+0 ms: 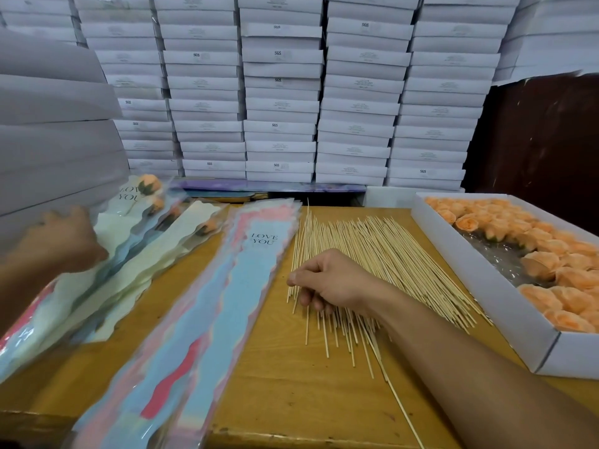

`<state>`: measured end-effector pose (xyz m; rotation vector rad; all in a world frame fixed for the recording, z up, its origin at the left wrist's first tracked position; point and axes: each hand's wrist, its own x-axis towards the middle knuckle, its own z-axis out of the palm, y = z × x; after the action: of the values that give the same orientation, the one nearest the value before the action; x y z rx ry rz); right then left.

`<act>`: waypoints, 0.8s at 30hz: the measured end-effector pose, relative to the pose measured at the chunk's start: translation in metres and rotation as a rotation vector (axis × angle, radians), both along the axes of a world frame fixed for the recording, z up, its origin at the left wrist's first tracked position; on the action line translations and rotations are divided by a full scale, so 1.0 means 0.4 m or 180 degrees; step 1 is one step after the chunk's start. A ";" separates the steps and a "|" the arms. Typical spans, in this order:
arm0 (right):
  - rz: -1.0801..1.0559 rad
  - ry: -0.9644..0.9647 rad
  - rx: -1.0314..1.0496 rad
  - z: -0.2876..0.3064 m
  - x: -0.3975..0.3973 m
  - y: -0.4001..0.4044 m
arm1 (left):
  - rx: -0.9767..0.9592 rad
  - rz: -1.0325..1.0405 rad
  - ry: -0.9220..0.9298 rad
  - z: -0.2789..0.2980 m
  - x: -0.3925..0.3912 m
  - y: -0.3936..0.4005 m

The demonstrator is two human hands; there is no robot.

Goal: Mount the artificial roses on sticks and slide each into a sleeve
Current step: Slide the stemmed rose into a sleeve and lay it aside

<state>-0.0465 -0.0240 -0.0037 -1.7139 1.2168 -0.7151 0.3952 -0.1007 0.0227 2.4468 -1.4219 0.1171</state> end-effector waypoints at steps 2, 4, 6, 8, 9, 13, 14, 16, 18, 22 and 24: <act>-0.0076 0.0085 -0.0082 0.003 -0.007 -0.004 | -0.0022 -0.0162 -0.0380 0.020 -0.088 0.033; -0.0163 0.0239 -0.0183 0.011 -0.020 -0.007 | -0.0122 -0.0461 -0.0518 0.037 -0.178 0.051; -0.0340 0.0375 -0.0270 0.021 -0.042 -0.014 | -0.0300 -0.0771 -0.0466 0.047 -0.270 0.059; -0.0623 0.0524 -0.0398 0.029 -0.068 -0.027 | -0.0468 -0.1104 -0.0307 0.051 -0.367 0.067; -0.0767 0.0638 -0.0483 0.030 -0.081 -0.034 | -0.0525 -0.1282 -0.0208 0.053 -0.416 0.071; -0.1020 0.1007 -0.0649 0.025 -0.113 -0.056 | -0.0520 -0.1768 0.0202 0.035 -0.596 0.076; -0.1047 0.1022 -0.0642 0.022 -0.118 -0.060 | -0.0467 -0.1826 0.0269 0.024 -0.637 0.074; -0.1148 0.1024 -0.0626 0.019 -0.129 -0.068 | -0.0374 -0.1919 0.0511 -0.001 -0.712 0.069; -0.1280 0.1018 -0.0625 0.016 -0.139 -0.078 | -0.0326 -0.1932 0.0799 -0.026 -0.775 0.063; -0.1443 0.1026 -0.0599 0.009 -0.155 -0.092 | -0.0274 -0.1949 0.1042 -0.069 -0.869 0.068; -0.1481 0.1069 -0.0596 0.006 -0.159 -0.097 | -0.0353 -0.1968 0.1096 -0.081 -0.899 0.075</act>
<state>-0.1100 -0.0629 -0.0014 -1.7662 1.8709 -0.8556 0.0357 -0.0707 -0.0096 1.7313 -1.8564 -0.3346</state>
